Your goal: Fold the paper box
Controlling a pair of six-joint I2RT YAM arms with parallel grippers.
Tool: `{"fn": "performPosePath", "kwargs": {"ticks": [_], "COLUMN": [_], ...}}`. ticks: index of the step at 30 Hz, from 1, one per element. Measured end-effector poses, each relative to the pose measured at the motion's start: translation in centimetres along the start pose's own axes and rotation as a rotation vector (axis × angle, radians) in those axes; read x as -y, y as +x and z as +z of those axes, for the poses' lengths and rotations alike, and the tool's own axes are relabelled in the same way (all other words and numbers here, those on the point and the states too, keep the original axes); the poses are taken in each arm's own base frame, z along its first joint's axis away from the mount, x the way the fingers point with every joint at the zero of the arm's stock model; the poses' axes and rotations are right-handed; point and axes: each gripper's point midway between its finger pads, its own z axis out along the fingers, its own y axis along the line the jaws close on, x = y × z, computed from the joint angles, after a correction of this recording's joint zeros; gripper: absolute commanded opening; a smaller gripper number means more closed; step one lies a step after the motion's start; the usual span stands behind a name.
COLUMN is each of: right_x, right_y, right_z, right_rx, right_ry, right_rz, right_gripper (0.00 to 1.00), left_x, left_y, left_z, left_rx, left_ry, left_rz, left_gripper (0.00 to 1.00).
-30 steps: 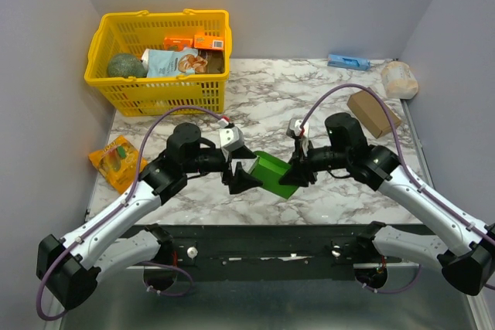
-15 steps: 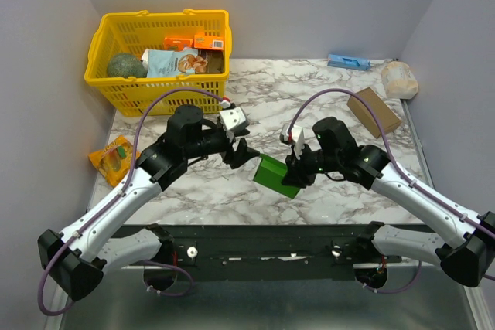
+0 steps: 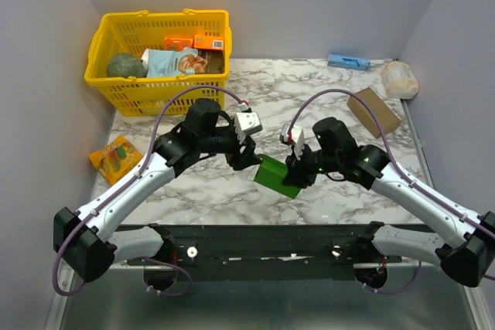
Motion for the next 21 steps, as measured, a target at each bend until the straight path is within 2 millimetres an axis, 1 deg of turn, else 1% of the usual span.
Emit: {"fn": "performPosePath", "kwargs": {"ticks": [7, 10, 13, 18, 21], "right_x": [0.01, 0.02, -0.02, -0.17, -0.18], "right_y": [-0.02, -0.02, -0.01, 0.0, 0.0], "right_z": [0.0, 0.0, 0.02, 0.05, 0.05], "right_rx": [0.0, 0.0, 0.0, -0.001, -0.001], "right_ry": [0.0, 0.0, -0.002, -0.006, -0.007], "right_rz": [-0.004, -0.006, -0.007, -0.01, -0.01], "right_gripper": [0.33, 0.33, 0.33, 0.32, 0.32], "left_x": [0.24, 0.27, 0.29, 0.18, 0.14], "left_y": [0.46, 0.52, 0.55, 0.26, 0.12], "left_z": [0.55, 0.63, 0.69, 0.76, 0.79], "left_rx": [-0.012, -0.013, -0.014, -0.003, 0.003], "left_ry": [0.034, 0.038, 0.042, 0.039, 0.038], "left_rz": [-0.008, -0.01, -0.011, -0.004, 0.0], "left_gripper": [0.58, 0.58, 0.63, 0.63, 0.6]}}
